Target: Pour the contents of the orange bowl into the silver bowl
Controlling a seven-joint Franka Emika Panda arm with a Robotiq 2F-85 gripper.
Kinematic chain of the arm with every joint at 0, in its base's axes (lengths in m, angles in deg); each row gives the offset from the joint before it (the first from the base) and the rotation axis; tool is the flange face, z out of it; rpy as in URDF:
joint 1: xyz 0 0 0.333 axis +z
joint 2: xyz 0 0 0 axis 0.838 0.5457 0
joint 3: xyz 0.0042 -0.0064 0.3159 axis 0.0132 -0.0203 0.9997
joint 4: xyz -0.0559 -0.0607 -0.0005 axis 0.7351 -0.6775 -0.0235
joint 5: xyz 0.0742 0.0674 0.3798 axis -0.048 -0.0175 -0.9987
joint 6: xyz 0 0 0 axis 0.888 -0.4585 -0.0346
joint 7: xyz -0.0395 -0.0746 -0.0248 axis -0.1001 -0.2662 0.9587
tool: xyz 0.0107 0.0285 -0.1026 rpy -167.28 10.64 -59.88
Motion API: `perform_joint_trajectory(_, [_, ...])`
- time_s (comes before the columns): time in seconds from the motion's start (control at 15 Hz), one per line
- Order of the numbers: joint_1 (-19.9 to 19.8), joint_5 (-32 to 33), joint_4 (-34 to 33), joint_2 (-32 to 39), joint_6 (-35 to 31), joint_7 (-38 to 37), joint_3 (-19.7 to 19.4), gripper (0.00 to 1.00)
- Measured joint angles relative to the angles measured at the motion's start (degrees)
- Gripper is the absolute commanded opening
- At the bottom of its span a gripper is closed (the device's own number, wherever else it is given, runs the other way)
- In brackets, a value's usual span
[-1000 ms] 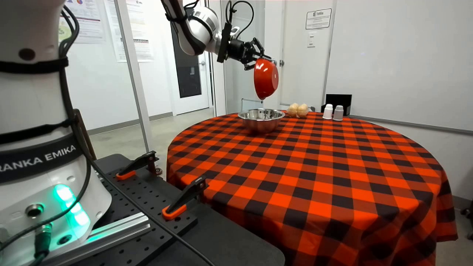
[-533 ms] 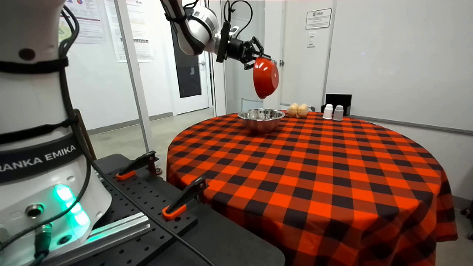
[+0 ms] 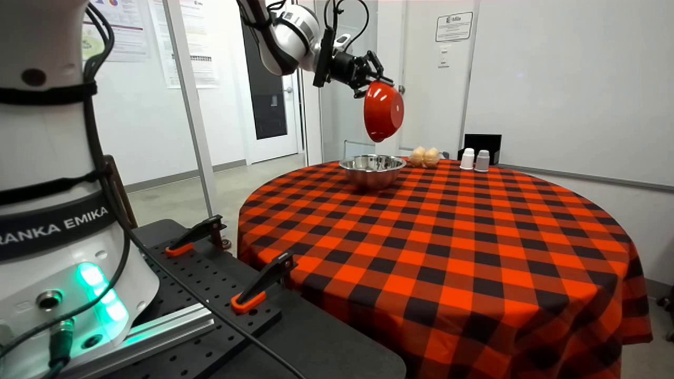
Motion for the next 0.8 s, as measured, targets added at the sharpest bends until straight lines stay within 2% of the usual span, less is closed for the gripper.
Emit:
perform_joint_trajectory(0.27, [-4.03, -8.74, -2.59, -0.01, -0.51, 1.48, 0.02, 0.01])
perform_joint_trajectory(0.8, [-13.77, -31.06, -5.63, -0.41, -8.06, 13.36, -1.46, 0.01])
